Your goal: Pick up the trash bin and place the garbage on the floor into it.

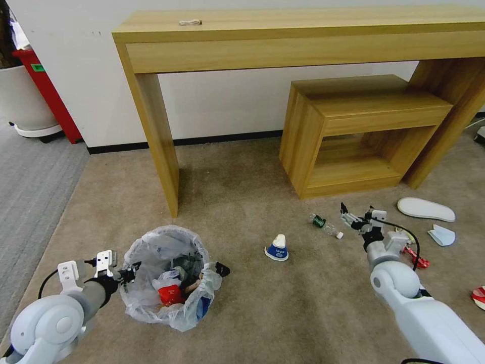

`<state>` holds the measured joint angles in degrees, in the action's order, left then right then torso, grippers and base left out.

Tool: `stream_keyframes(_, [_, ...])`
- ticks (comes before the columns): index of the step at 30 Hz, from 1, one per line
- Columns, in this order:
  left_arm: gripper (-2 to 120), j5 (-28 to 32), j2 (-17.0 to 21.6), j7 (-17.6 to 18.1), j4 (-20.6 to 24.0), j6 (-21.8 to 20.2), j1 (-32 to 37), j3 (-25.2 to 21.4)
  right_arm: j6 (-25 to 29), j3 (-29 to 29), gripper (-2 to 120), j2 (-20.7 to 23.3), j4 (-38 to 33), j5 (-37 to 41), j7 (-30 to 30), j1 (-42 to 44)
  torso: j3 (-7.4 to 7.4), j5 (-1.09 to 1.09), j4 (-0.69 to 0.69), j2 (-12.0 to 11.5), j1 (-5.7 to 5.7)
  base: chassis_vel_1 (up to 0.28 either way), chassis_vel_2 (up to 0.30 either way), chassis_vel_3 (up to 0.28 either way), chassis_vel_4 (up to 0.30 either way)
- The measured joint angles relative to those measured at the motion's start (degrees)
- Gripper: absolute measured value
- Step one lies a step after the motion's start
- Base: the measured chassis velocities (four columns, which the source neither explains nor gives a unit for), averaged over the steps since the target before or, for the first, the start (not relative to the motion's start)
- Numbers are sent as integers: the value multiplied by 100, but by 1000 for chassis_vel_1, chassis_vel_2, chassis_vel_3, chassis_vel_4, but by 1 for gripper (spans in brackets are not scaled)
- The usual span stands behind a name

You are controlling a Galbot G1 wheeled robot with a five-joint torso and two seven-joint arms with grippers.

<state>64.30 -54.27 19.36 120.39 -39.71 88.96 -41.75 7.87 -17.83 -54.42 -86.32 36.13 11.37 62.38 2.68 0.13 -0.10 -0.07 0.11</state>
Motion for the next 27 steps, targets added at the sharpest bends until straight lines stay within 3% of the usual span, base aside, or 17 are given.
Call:
stream_keyframes(10, [0,-10,13,-7,-22,3,17,-28,545,-25,100,72,250,-749,-407,277,0,-1,0,0,0,0,0,0,0])
stream_keyframes(27, [0,-61,-11,-47,-21,21,96,-87,1135,60,100,97,289,-1322,-862,609,0,-1,0,0,0,0,0,0,0])
